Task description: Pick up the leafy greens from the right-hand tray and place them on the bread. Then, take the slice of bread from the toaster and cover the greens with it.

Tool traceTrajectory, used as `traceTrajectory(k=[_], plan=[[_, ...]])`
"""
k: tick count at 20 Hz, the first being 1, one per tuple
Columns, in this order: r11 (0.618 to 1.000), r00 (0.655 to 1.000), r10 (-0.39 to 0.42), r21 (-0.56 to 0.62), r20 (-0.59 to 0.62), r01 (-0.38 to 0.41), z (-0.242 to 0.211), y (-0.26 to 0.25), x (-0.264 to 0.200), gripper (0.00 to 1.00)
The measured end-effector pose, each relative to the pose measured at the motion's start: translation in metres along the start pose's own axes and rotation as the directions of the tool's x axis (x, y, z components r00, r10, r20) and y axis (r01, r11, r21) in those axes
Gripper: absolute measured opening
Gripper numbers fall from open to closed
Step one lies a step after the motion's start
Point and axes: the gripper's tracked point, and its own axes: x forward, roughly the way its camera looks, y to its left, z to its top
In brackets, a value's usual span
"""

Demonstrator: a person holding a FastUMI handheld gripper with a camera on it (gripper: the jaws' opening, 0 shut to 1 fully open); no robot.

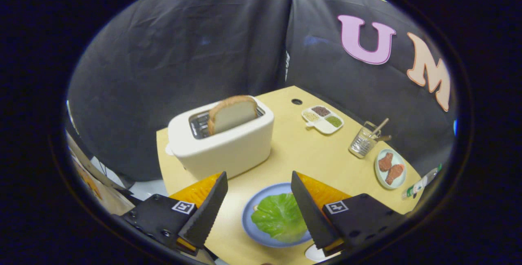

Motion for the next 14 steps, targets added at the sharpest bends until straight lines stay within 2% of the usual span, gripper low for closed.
traceTrajectory(k=[7,12,14], plan=[[0.990,1.000,0.010,0.141,0.022,-0.013,0.061,0.021,0.019,0.99],[0.956,0.999,0.048,0.288,0.022,-0.052,0.092,0.034,0.042,0.98],[0.943,0.999,0.043,0.329,-0.004,-0.040,0.093,0.030,0.055,0.97]])
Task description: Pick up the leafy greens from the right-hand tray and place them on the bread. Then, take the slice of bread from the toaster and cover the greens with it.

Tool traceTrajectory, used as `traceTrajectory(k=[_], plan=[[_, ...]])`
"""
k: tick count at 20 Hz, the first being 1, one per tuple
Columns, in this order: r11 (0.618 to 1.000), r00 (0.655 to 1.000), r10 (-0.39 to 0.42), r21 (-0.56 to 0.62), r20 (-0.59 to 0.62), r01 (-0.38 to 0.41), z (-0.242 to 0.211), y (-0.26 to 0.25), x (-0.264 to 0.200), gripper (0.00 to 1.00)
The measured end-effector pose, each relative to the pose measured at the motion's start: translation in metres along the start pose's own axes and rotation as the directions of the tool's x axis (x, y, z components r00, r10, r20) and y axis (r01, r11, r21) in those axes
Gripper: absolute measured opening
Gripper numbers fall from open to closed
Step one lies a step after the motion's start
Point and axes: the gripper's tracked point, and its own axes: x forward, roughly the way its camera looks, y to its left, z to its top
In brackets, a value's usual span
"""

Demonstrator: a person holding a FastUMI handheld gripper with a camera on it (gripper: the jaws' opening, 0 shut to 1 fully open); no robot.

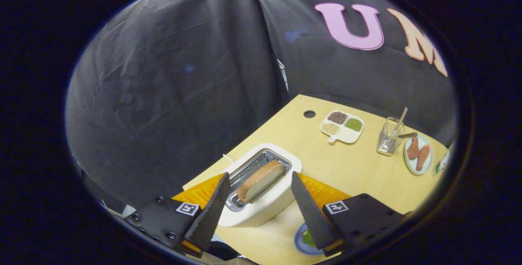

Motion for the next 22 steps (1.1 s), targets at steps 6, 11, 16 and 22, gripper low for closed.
traceTrajectory(k=[6,11,16,22], plan=[[0.990,0.996,-0.016,0.141,-0.092,0.028,-0.004,-0.003,0.035,0.82],[0.972,0.984,-0.042,0.219,-0.174,0.080,-0.016,-0.010,0.049,0.59],[0.961,0.982,-0.042,0.263,-0.183,0.090,-0.014,-0.008,0.053,0.35],[0.966,0.988,-0.025,0.250,-0.153,0.063,-0.006,-0.005,0.039,0.08]])
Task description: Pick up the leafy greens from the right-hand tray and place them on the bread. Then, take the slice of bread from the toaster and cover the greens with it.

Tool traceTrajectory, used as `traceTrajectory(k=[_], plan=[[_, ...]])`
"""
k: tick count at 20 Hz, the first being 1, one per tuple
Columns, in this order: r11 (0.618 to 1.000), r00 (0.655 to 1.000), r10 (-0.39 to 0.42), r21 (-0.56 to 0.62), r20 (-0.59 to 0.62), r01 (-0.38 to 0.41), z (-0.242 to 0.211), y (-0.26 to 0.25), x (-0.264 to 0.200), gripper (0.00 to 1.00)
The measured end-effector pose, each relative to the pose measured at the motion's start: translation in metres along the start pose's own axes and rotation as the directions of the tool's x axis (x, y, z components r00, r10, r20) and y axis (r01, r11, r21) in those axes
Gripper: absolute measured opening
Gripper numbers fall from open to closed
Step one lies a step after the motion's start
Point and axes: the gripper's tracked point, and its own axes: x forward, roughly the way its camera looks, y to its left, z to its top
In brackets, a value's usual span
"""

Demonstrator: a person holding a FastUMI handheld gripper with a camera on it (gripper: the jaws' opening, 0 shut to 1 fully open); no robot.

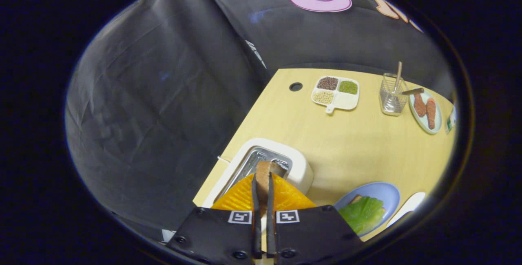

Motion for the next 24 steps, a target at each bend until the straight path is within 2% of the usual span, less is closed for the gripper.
traceTrajectory(k=[2,10,18,20,24], plan=[[1.000,1.000,0.014,0.003,0.015,-0.014,0.004,-0.002,-0.002,0.08],[0.996,0.991,0.069,0.039,0.115,-0.074,0.020,-0.013,-0.061,0.08],[0.994,0.985,0.055,0.088,0.163,-0.070,0.017,-0.047,-0.092,0.08],[0.996,0.987,0.012,0.082,0.158,-0.025,0.011,-0.065,-0.098,0.08],[0.992,0.991,-0.022,0.123,0.133,0.005,-0.006,-0.096,-0.096,0.08]])
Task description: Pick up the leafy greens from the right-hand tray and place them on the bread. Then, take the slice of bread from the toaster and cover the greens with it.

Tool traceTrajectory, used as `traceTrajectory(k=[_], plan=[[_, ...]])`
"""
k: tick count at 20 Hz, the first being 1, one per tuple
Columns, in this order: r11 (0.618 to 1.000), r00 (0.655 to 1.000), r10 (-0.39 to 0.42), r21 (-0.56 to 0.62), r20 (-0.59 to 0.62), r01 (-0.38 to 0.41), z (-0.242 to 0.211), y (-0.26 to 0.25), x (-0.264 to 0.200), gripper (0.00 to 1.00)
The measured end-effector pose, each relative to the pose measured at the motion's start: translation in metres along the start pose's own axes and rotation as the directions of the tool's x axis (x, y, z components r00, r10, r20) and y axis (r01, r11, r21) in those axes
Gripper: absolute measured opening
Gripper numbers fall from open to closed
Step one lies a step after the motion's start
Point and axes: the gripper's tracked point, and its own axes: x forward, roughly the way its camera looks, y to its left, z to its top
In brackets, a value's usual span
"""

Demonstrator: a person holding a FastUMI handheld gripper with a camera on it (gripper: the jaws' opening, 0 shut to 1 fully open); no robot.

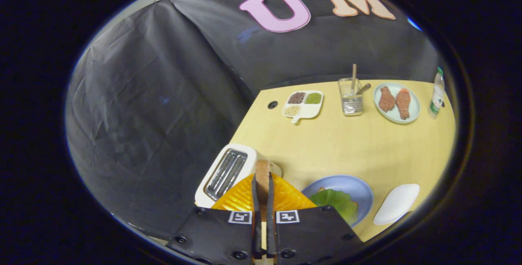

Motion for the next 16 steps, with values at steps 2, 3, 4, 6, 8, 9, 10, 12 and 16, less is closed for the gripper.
traceTrajectory(k=[2,3,4,6,8,9,10,12,16], plan=[[1.000,1.000,-0.017,0.023,-0.011,0.017,-0.007,-0.018,0.002,0.08],[0.999,1.000,-0.023,0.031,-0.016,0.023,-0.013,-0.025,0.003,0.08],[0.999,0.999,-0.029,0.042,-0.021,0.030,-0.016,-0.032,0.005,0.08],[0.997,0.998,-0.052,0.052,-0.038,0.054,-0.028,-0.048,0.010,0.08],[0.996,0.996,-0.066,0.061,-0.052,0.069,-0.038,-0.061,0.013,0.08],[0.995,0.996,-0.069,0.074,-0.056,0.073,-0.043,-0.065,0.015,0.08],[0.993,0.996,-0.068,0.087,-0.062,0.074,-0.047,-0.070,0.016,0.08],[0.991,0.995,-0.071,0.110,-0.068,0.078,-0.053,-0.080,0.017,0.08],[0.985,0.992,-0.093,0.138,-0.084,0.104,-0.065,-0.102,0.017,0.08]])
